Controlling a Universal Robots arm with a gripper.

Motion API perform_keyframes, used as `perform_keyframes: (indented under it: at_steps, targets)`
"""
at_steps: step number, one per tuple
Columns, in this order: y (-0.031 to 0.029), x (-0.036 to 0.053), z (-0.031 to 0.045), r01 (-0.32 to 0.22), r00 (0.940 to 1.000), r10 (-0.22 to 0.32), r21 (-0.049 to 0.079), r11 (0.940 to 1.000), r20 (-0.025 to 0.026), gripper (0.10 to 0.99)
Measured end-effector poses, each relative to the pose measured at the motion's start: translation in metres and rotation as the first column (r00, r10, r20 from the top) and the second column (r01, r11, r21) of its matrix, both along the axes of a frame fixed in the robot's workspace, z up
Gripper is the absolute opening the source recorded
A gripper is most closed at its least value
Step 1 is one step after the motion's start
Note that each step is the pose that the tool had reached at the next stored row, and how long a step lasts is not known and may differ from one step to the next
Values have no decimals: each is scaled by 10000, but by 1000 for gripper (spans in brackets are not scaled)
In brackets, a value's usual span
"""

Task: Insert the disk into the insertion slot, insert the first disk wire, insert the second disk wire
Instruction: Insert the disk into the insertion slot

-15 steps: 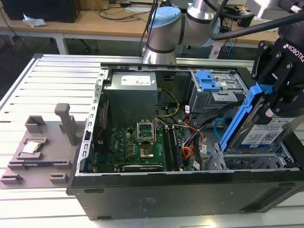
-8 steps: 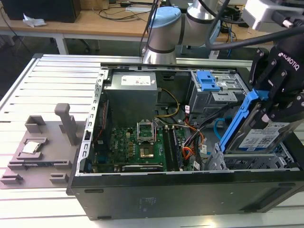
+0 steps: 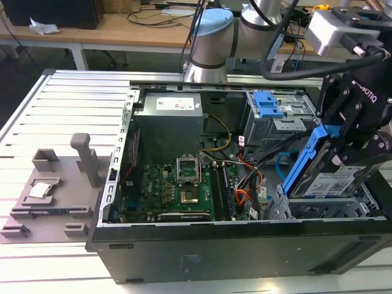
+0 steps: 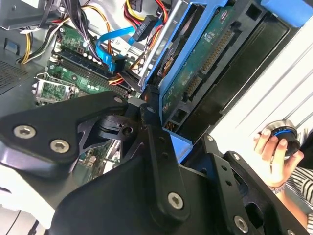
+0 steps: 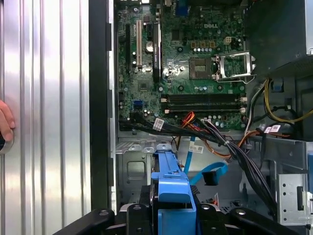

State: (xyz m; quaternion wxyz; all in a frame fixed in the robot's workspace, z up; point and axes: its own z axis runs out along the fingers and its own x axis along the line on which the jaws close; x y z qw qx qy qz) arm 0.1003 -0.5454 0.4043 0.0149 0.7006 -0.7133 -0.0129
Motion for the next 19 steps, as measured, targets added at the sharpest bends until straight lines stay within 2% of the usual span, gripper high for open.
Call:
perform_keyframes:
  at_steps: [5,10,19]
  targets:
    - [0,0,-70,0,10000,0,0,10000,0,365]
    - [0,0,-237,0,10000,0,-1,10000,0,365]
    - [0,0,-253,0,10000,0,-3,10000,1,365]
